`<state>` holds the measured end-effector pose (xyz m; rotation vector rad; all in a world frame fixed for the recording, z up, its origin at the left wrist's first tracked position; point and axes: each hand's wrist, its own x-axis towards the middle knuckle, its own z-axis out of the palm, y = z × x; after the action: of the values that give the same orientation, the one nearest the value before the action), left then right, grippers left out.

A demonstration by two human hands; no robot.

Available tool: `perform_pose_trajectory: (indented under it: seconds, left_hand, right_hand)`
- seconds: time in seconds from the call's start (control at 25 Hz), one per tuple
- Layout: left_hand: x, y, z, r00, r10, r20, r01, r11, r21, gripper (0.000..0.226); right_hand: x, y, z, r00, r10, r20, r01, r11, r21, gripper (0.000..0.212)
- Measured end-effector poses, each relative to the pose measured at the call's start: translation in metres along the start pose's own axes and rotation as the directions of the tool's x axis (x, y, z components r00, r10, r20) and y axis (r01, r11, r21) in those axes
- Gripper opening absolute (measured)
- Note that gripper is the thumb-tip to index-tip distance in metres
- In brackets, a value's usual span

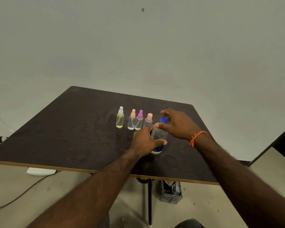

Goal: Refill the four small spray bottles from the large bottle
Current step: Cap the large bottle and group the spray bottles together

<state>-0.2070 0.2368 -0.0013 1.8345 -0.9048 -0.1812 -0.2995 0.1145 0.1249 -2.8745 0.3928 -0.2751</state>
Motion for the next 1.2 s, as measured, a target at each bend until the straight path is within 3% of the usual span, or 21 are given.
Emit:
perform_pose_trajectory:
  seconds: [0.16, 0.32, 0.44, 0.52, 0.6, 0.76, 0.88, 1.0, 1.2]
  left_hand:
    - [0.000, -0.002, 0.001, 1.000, 0.005, 0.002, -0.005, 1.000, 0.011, 0.069]
    - [-0.001, 0.001, 0.000, 1.000, 0.001, 0.005, -0.001, 1.000, 0.015, 0.069]
    - [-0.001, 0.002, -0.001, 1.000, -0.013, 0.012, 0.013, 1.000, 0.011, 0.063]
    - [-0.001, 0.001, -0.002, 1.000, -0.014, 0.024, 0.014, 1.000, -0.011, 0.060]
    - [-0.001, -0.001, -0.001, 0.999, -0.011, 0.031, 0.012, 1.000, -0.016, 0.063]
    - [0.000, -0.002, -0.001, 0.999, -0.027, 0.026, 0.026, 1.000, 0.010, 0.071]
    - [-0.001, -0.001, -0.001, 0.999, -0.034, 0.020, 0.033, 0.999, 0.020, 0.070]
    - [-0.001, 0.003, -0.002, 0.999, -0.037, 0.030, 0.036, 0.999, 0.032, 0.066]
    - [-0.008, -0.009, -0.008, 0.991, -0.038, 0.130, 0.029, 0.997, 0.069, 0.060]
  right_hand:
    - [0.001, 0.003, 0.004, 0.993, -0.047, -0.104, 0.047, 0.999, -0.002, 0.036]
    - [0.005, 0.001, 0.007, 0.986, 0.042, -0.164, -0.047, 0.999, -0.026, 0.042]
    - [0.002, 0.002, 0.017, 0.992, 0.092, -0.092, -0.100, 0.991, -0.086, 0.052]
    - [-0.007, 0.006, 0.026, 0.993, 0.119, -0.015, -0.119, 0.993, -0.012, 0.061]
    - [-0.017, 0.011, 0.030, 0.996, 0.086, -0.024, -0.081, 0.987, 0.141, 0.068]
    - [-0.015, 0.011, 0.018, 0.992, -0.035, -0.123, 0.057, 0.981, 0.184, 0.045]
    - [-0.008, 0.008, 0.012, 0.985, 0.029, -0.172, 0.005, 0.981, 0.195, 0.036]
    - [-0.009, 0.007, 0.018, 0.968, 0.126, -0.218, -0.070, 0.966, 0.249, 0.041]
    - [-0.041, 0.025, 0.056, 0.992, 0.118, 0.039, -0.121, 0.832, 0.541, 0.067]
